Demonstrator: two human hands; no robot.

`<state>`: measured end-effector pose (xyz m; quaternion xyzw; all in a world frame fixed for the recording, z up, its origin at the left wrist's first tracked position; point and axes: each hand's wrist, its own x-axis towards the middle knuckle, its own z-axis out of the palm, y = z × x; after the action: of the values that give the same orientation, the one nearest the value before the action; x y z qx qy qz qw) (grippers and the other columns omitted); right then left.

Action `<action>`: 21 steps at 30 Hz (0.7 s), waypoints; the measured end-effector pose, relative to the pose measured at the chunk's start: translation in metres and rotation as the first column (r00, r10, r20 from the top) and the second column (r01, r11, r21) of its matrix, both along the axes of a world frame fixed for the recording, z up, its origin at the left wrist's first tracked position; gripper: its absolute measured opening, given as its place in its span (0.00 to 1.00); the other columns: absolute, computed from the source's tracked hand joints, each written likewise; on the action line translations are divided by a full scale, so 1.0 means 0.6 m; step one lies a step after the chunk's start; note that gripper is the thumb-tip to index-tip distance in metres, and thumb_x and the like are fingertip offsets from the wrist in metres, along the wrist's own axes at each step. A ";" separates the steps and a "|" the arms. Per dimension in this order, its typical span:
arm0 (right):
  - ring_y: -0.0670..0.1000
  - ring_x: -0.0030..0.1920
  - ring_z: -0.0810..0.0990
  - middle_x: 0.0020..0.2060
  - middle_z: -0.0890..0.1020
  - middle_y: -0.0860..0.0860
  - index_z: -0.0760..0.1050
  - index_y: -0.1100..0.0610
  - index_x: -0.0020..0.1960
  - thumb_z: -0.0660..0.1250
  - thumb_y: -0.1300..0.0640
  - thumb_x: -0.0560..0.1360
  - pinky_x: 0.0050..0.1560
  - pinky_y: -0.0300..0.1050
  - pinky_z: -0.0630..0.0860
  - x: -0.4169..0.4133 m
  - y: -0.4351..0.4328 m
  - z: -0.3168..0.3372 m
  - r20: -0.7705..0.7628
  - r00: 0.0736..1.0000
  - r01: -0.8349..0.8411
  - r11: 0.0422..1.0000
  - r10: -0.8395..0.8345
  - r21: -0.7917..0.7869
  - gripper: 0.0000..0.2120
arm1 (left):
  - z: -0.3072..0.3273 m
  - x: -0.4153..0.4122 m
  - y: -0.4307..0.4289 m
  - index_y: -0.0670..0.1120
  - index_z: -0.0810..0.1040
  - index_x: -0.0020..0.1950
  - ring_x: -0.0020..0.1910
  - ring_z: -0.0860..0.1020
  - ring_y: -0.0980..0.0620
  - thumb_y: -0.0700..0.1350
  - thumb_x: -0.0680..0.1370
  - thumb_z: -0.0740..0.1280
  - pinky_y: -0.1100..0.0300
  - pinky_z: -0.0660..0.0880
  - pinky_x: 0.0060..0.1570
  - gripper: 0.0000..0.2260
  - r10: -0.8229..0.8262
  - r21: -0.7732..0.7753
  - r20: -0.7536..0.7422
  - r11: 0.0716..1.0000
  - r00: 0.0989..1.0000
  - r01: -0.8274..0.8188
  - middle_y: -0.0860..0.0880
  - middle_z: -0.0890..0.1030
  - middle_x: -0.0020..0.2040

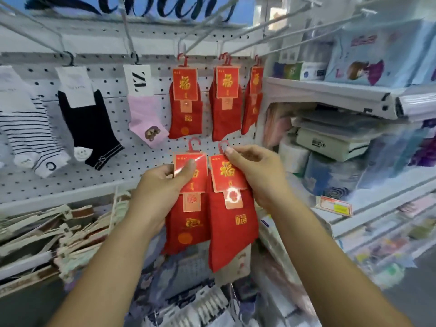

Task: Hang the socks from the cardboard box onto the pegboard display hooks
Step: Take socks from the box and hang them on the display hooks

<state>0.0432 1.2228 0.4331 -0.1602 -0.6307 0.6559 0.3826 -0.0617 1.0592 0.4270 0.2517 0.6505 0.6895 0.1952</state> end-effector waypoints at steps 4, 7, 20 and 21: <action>0.49 0.39 0.86 0.40 0.87 0.56 0.86 0.55 0.45 0.80 0.49 0.69 0.38 0.40 0.80 -0.012 0.019 -0.005 0.017 0.992 -0.125 0.992 0.124 0.010 0.11 | -0.010 0.028 0.014 0.55 0.87 0.46 0.43 0.88 0.48 0.58 0.66 0.79 0.55 0.83 0.37 0.13 0.035 0.029 0.014 0.999 0.999 -0.036 0.48 0.88 0.46; 0.49 0.40 0.87 0.41 0.88 0.54 0.85 0.55 0.47 0.79 0.50 0.71 0.39 0.40 0.81 -0.020 0.022 -0.013 0.007 0.978 -0.210 0.978 0.210 0.003 0.10 | -0.014 0.037 0.009 0.53 0.87 0.49 0.45 0.88 0.45 0.51 0.64 0.83 0.53 0.84 0.38 0.15 0.070 0.043 0.054 0.996 0.996 -0.073 0.46 0.88 0.47; 0.54 0.50 0.87 0.52 0.87 0.54 0.71 0.60 0.65 0.73 0.62 0.75 0.47 0.47 0.83 -0.108 0.032 0.044 -0.048 0.885 -0.459 0.885 0.464 0.078 0.20 | 0.027 -0.019 -0.014 0.49 0.86 0.49 0.40 0.87 0.46 0.46 0.70 0.80 0.57 0.81 0.32 0.09 0.422 0.172 0.037 0.890 0.906 -0.422 0.46 0.88 0.44; 0.54 0.48 0.87 0.51 0.87 0.55 0.72 0.62 0.63 0.74 0.63 0.75 0.45 0.44 0.83 -0.121 0.039 0.060 -0.063 0.894 -0.436 0.894 0.444 0.105 0.19 | 0.032 -0.028 -0.016 0.50 0.86 0.49 0.40 0.87 0.46 0.47 0.71 0.80 0.57 0.82 0.33 0.09 0.443 0.174 0.021 0.881 0.897 -0.439 0.47 0.88 0.43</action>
<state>-0.0292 1.2464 0.4689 0.0320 -0.6620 0.7032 0.2573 -0.0785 1.0497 0.4460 0.1200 0.6295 0.7676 0.0043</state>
